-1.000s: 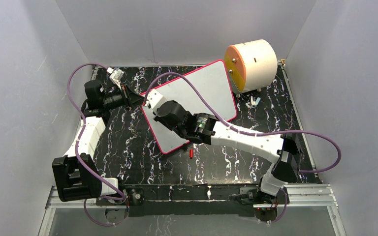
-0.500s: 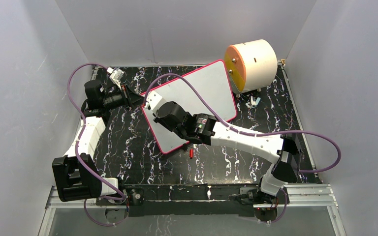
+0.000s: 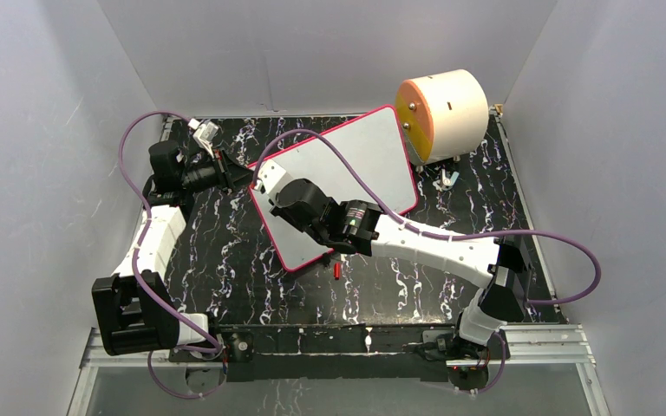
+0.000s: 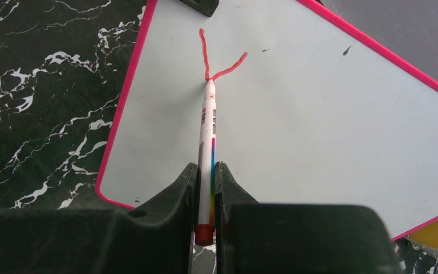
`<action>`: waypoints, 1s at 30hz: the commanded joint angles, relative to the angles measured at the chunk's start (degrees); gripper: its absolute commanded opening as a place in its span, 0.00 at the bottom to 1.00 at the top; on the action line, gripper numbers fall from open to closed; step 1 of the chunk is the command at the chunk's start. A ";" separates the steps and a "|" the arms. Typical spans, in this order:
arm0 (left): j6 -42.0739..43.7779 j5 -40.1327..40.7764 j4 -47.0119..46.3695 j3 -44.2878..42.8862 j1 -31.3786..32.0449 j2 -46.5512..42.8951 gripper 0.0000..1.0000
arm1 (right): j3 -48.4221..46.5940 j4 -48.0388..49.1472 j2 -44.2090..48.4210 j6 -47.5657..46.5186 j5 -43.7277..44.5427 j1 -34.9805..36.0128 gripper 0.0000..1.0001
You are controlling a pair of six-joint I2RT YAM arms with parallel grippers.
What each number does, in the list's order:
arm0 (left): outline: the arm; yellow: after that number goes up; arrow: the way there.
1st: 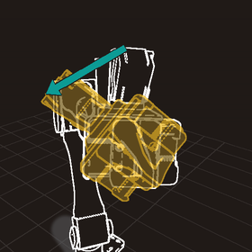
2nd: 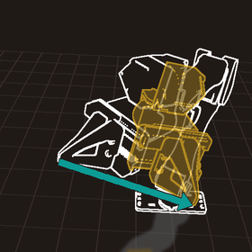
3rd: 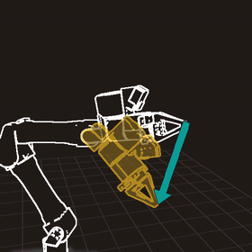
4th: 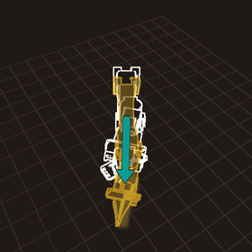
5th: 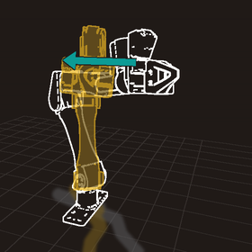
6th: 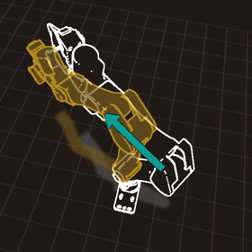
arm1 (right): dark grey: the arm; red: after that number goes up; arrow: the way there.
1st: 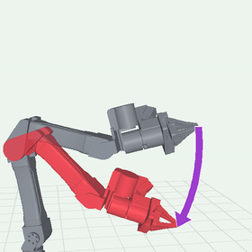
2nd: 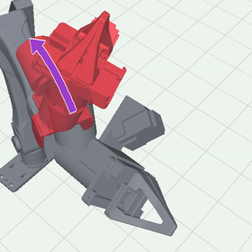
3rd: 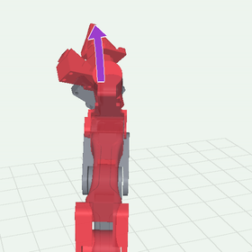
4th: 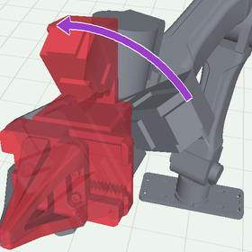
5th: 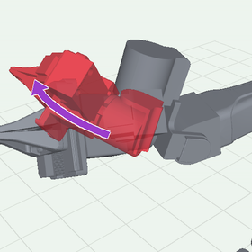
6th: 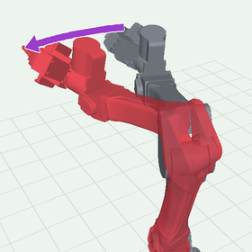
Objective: Write a sentence on the whiteboard
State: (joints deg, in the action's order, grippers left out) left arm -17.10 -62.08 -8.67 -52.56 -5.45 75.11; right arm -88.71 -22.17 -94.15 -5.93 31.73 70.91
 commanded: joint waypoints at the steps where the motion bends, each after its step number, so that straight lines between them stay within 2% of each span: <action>1: 1.72 2.74 2.95 -0.78 0.53 -0.05 0.00 | -2.53 2.57 -0.74 0.79 0.70 0.26 0.00; 30: 1.72 2.78 2.95 -0.78 0.53 0.07 0.00 | -3.69 -7.95 -1.98 5.49 -0.55 0.53 0.00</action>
State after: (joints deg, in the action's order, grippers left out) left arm -17.08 -61.89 -8.51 -52.56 -5.45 75.13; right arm -90.65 -28.95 -95.72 -1.85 31.31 71.37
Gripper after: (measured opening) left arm 0.096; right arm 0.208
